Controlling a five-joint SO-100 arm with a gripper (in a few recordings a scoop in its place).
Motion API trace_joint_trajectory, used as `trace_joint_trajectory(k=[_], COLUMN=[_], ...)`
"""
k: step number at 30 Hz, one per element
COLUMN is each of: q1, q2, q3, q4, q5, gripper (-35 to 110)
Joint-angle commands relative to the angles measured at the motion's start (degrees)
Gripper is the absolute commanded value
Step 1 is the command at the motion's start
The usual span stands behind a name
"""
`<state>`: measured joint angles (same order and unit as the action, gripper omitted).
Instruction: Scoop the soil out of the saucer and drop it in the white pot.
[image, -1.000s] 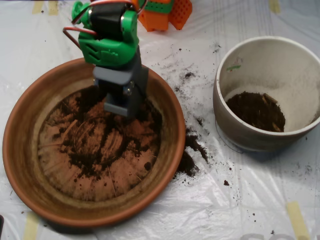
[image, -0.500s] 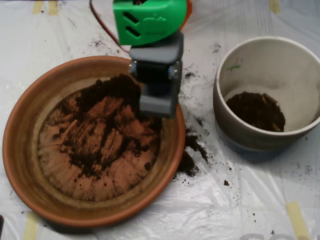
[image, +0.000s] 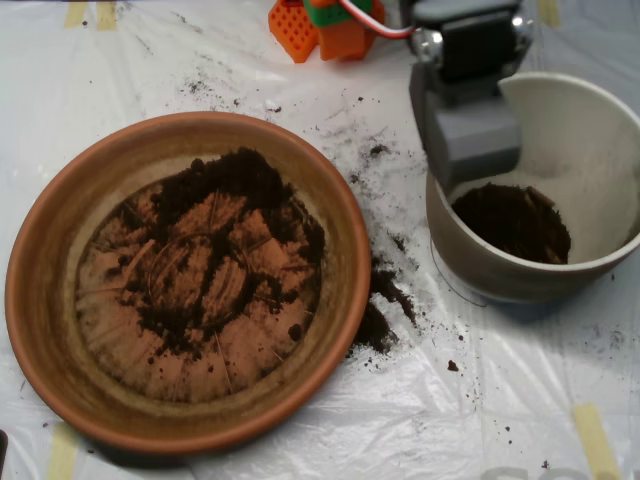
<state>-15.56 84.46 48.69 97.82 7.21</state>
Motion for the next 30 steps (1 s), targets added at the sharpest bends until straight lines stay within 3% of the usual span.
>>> trace_joint_trajectory(k=[1, 2, 5, 7, 20, 26, 30], q1=[-5.89, -6.86, -8.61, -8.88, -4.57, 9.58, 19.51], q2=[4.22, 3.69, 2.72, 2.37, 4.31, 7.47, 14.77], q3=[-4.57, -4.57, -4.39, -4.39, -4.31, 2.72, 23.55], q4=[0.44, 0.88, 2.46, 2.90, 3.69, 0.97, -11.07], q5=[-1.32, -1.58, -1.93, -2.46, 0.00, 2.29, -0.09], gripper=[0, 2, 32, 40, 38, 39, 40])
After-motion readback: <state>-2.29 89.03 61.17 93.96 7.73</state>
